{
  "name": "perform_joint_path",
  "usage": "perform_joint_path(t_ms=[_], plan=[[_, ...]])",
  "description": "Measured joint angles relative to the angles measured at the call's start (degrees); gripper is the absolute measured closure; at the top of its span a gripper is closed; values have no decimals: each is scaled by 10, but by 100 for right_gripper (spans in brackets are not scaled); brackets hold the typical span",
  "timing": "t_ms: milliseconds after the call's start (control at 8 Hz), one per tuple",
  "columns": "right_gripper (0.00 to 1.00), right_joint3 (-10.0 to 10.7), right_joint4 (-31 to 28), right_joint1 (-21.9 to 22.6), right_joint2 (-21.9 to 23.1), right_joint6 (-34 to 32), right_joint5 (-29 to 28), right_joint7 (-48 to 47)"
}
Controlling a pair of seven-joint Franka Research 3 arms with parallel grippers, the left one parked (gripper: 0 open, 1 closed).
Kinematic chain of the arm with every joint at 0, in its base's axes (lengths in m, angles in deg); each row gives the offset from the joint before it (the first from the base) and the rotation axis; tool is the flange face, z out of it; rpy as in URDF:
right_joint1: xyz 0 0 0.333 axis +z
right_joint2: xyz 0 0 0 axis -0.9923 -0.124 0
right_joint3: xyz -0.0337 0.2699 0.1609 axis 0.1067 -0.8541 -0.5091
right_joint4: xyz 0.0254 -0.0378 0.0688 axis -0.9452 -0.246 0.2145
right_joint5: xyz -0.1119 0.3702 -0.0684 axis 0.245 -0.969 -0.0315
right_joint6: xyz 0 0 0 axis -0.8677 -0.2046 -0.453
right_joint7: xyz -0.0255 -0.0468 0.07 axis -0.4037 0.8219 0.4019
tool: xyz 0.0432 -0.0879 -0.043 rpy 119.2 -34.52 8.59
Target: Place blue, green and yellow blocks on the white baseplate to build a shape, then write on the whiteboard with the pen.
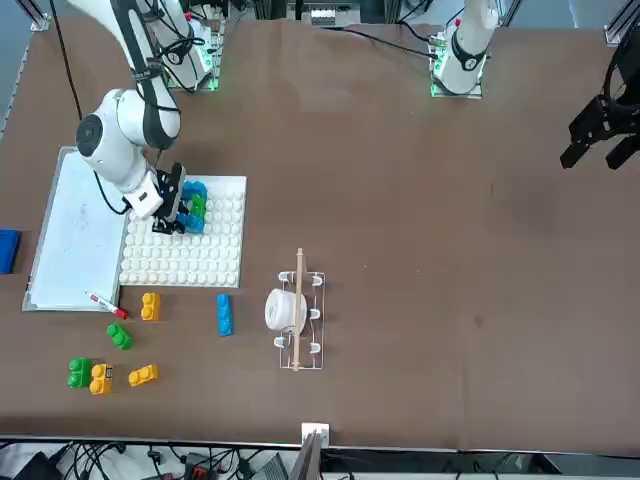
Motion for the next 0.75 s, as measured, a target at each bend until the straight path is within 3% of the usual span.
perform_joint_path(t_ms=[750], plan=[[60,0,-11,0,1,20,0,0]])
